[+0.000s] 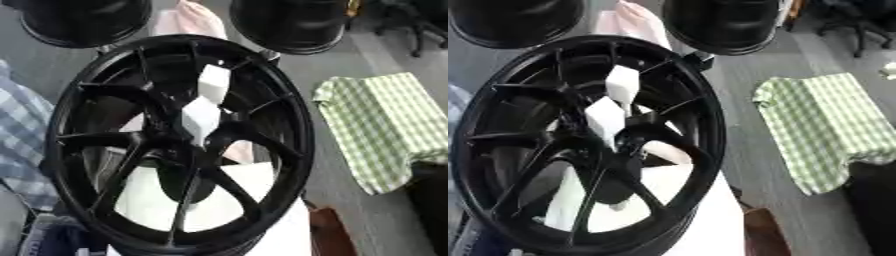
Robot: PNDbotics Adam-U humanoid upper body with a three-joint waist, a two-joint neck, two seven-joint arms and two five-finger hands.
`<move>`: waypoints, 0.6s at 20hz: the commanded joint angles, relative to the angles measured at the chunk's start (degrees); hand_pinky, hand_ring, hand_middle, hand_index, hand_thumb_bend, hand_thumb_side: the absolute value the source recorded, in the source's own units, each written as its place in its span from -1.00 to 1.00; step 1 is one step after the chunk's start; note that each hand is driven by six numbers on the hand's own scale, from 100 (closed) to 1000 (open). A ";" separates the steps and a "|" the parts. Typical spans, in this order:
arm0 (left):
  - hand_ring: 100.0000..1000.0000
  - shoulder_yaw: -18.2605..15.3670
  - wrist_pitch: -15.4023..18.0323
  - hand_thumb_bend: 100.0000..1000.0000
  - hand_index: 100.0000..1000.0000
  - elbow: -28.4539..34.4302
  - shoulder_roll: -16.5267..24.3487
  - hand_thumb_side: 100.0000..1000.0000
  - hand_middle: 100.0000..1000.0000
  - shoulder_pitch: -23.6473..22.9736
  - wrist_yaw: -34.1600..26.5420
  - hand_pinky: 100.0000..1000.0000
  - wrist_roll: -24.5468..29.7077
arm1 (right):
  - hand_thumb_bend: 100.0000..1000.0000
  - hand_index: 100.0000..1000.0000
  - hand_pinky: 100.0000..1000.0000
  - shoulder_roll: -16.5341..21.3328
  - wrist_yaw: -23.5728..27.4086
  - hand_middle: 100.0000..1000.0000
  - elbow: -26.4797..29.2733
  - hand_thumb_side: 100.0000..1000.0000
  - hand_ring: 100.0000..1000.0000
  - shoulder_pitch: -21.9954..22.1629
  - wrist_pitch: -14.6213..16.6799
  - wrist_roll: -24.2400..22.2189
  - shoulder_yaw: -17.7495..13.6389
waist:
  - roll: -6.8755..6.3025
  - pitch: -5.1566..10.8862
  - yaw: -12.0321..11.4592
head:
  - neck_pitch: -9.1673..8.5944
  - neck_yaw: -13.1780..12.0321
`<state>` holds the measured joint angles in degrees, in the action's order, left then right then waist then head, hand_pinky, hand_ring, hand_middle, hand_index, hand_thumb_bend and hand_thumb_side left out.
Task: Pull the pin out of the wheel hub.
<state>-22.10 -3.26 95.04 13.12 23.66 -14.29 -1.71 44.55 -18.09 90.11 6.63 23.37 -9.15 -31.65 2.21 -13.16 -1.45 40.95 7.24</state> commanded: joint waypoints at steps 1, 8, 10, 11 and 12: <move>0.10 -0.46 0.16 -0.85 0.43 0.65 1.47 0.57 -0.03 0.50 0.04 0.33 -0.28 | 0.42 0.82 0.62 -4.40 -5.61 0.64 2.54 -0.58 0.71 1.60 -3.24 1.62 -2.90 | -0.10 0.62 0.18 | -0.07 -0.45; 0.11 -0.48 0.28 -0.85 0.43 0.46 1.55 0.56 -0.03 0.45 0.00 0.33 -0.31 | 0.33 0.81 0.55 -8.13 -1.54 0.63 1.97 -0.64 0.67 2.41 -5.31 9.18 -4.26 | -0.39 0.71 0.41 | 0.49 -0.91; 0.11 -0.43 0.32 -0.85 0.43 0.51 1.51 0.56 -0.03 0.45 -0.04 0.33 -0.26 | 0.29 0.74 0.52 -8.17 0.81 0.54 2.35 -0.72 0.62 1.82 -5.92 11.97 -3.96 | -0.43 0.73 0.35 | 0.60 -0.80; 0.11 -0.39 0.32 -0.85 0.43 0.54 1.46 0.56 -0.03 0.46 -0.06 0.33 -0.23 | 0.26 0.71 0.50 -8.22 2.22 0.50 2.69 -0.74 0.59 1.49 -6.15 13.36 -3.55 | -0.45 0.74 0.30 | 0.63 -0.76; 0.11 -0.34 0.34 -0.85 0.43 0.60 1.42 0.56 -0.03 0.47 -0.09 0.33 -0.19 | 0.23 0.65 0.46 -8.29 3.71 0.41 3.02 -0.84 0.53 1.02 -6.56 14.69 -3.03 | -0.49 0.76 0.25 | 0.62 -0.74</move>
<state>-22.13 -3.08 94.73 13.12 23.66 -14.31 -1.90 34.97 -16.25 91.71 7.86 17.12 3.82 -34.44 1.74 -13.16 -1.19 41.30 6.52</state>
